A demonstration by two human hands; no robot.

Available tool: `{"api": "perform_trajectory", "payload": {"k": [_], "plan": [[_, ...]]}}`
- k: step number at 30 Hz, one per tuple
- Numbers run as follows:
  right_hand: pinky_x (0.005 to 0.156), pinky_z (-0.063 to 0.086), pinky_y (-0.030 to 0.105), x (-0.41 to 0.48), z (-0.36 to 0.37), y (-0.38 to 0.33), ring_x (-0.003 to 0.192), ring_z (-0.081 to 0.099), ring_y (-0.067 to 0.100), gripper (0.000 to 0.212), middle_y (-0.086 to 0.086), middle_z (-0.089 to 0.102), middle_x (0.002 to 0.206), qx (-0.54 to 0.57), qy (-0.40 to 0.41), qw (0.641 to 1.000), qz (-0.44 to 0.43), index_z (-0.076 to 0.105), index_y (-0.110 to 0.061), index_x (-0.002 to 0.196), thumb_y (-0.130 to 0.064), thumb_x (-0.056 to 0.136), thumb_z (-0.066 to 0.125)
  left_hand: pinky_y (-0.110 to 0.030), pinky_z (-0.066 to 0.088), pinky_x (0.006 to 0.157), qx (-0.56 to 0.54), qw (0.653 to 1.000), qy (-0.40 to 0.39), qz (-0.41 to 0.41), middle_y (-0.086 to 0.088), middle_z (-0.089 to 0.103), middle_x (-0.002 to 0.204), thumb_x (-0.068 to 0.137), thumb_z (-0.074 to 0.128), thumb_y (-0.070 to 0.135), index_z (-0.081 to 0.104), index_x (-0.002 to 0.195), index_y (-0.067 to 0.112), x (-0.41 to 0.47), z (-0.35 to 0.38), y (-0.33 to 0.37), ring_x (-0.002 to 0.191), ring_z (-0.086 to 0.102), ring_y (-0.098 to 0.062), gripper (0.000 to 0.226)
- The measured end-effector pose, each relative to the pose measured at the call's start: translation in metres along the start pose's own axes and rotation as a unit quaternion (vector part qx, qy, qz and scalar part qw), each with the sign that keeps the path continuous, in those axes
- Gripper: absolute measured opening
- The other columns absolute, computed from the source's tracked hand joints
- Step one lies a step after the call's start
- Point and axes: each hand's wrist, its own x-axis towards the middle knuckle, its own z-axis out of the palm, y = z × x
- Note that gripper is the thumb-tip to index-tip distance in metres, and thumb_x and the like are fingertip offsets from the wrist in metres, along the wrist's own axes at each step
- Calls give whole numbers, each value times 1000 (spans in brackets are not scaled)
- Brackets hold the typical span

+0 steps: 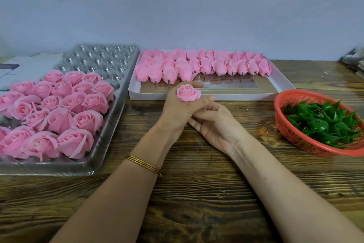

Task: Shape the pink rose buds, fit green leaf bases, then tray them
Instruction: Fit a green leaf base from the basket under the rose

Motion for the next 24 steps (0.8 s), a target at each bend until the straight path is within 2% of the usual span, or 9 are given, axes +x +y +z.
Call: {"api": "perform_trajectory", "payload": {"k": [6, 9, 11, 15, 20, 24], "plan": [[90, 55, 28, 2, -4, 1, 110, 67, 21, 41, 13, 71, 115, 6, -14, 1000, -9, 64, 0, 115, 5, 74, 61, -33, 51, 84, 5, 1000, -18, 4, -4, 57, 89, 63, 80, 17, 67, 102, 15, 1, -1, -2, 87, 57, -16, 41], [90, 55, 28, 3, -5, 2, 109, 67, 21, 40, 12, 71, 114, 7, -19, 1000, -17, 68, -4, 112, 6, 74, 60, -29, 53, 80, -4, 999, -32, 3, -4, 61, 85, 65, 80, 14, 66, 105, 15, 2, -2, -3, 85, 60, -16, 43], [91, 55, 28, 3, -5, 3, 108, 68, 20, 38, 11, 72, 113, 4, -22, 999, -25, 71, -6, 108, 6, 74, 60, -28, 54, 81, -7, 999, -41, 7, -3, 69, 89, 66, 80, 12, 65, 108, 14, 2, -3, -3, 88, 65, -14, 44], [93, 54, 30, 4, -5, 2, 111, 66, 22, 46, 14, 70, 116, -10, -21, 999, -29, 60, 3, 121, 5, 75, 61, -27, 55, 83, -2, 999, -45, 7, -5, 67, 104, 67, 79, 12, 63, 112, 12, 2, -4, -2, 92, 63, -11, 49], [94, 54, 30, 2, -4, 1, 109, 67, 22, 45, 15, 70, 114, -24, -17, 999, -34, 59, 5, 119, 5, 74, 60, -25, 55, 79, -3, 998, -59, 2, -7, 65, 104, 66, 81, 7, 63, 110, 11, 2, -5, 0, 87, 63, -8, 48], [99, 52, 33, 1, -4, 0, 107, 67, 23, 44, 16, 68, 115, -40, -14, 999, -33, 60, 7, 116, 4, 72, 60, -22, 55, 78, -7, 996, -82, -13, -5, 65, 102, 64, 76, 11, 65, 102, 16, 3, -7, -1, 86, 64, -6, 40]]}}
